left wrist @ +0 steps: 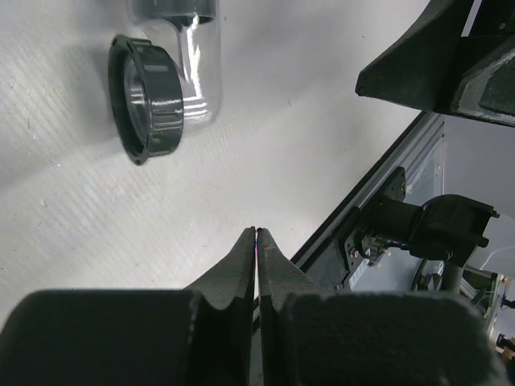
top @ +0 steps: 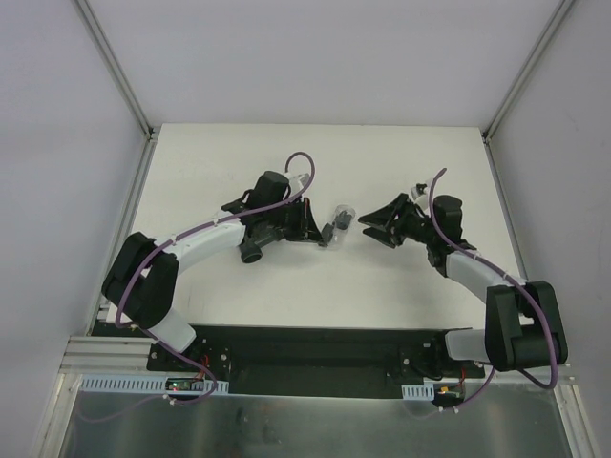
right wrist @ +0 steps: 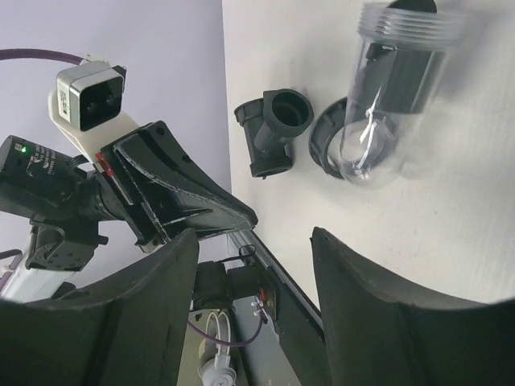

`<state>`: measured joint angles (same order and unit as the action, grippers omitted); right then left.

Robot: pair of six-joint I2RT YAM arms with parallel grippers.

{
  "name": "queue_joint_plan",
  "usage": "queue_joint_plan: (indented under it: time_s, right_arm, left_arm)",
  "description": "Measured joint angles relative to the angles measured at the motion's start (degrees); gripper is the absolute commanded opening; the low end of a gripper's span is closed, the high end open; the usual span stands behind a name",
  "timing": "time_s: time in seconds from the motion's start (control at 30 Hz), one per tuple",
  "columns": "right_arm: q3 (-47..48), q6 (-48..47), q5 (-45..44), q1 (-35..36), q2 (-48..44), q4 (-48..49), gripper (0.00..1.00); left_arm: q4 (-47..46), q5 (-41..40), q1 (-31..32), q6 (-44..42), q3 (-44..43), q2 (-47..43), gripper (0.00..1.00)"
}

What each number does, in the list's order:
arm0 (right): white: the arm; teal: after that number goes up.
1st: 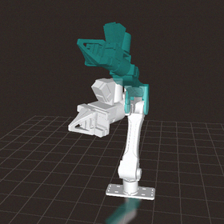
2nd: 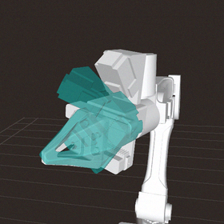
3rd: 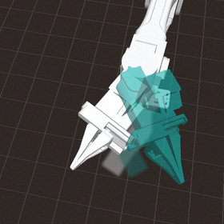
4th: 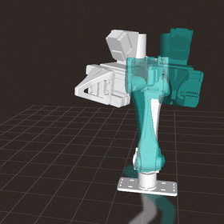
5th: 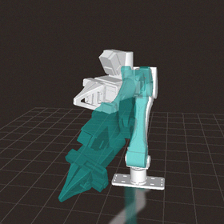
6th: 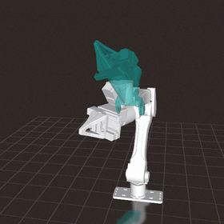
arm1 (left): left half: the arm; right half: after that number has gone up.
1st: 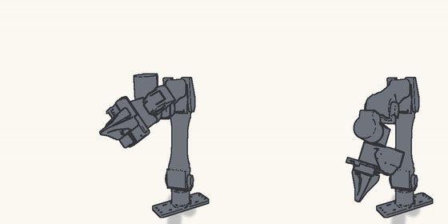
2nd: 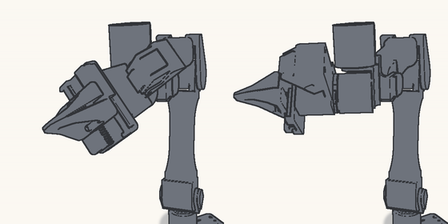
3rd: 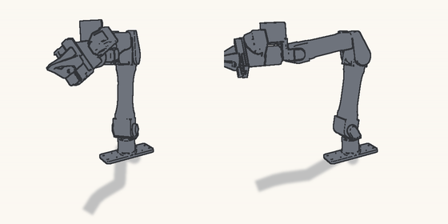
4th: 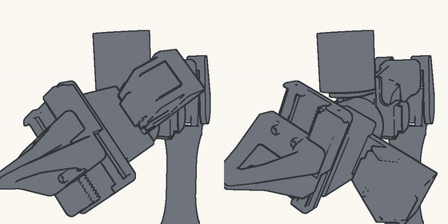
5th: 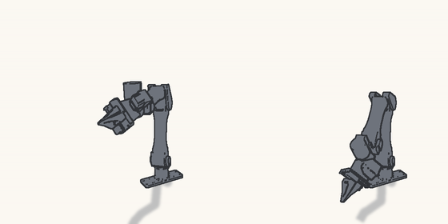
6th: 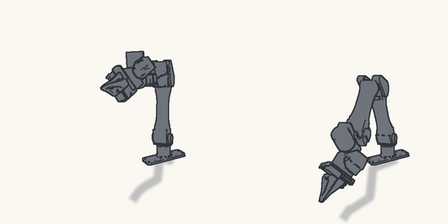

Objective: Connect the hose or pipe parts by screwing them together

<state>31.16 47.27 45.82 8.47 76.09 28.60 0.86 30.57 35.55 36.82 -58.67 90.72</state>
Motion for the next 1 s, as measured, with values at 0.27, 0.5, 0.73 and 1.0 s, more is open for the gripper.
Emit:
queue_joint_plan:
  time_s: [0.27,0.5,0.73,1.0]
  right_arm:
    - [8.1,-20.0,-10.4,3.0,-3.8,-24.3,0.7]
    - [20.8,-37.5,-20.2,8.4,-2.0,-38.4,0.69]
    - [15.3,-38.4,-21.2,8.3,-3.5,-40.7,0.69]
    - [14.8,-39.0,-20.9,8.3,-9.2,-40.8,0.69]
  left_arm:
    - [1.4,-1.5,0.0,-0.1,0.5,-1.3,0.37]
    - [3.8,-8.4,0.0,-6.8,0.2,-3.6,0.44]
    - [8.2,-14.2,0.0,-16.0,-10.1,6.1,0.44]
    - [10.8,-14.2,-1.2,-19.4,-14.4,14.8,0.37]
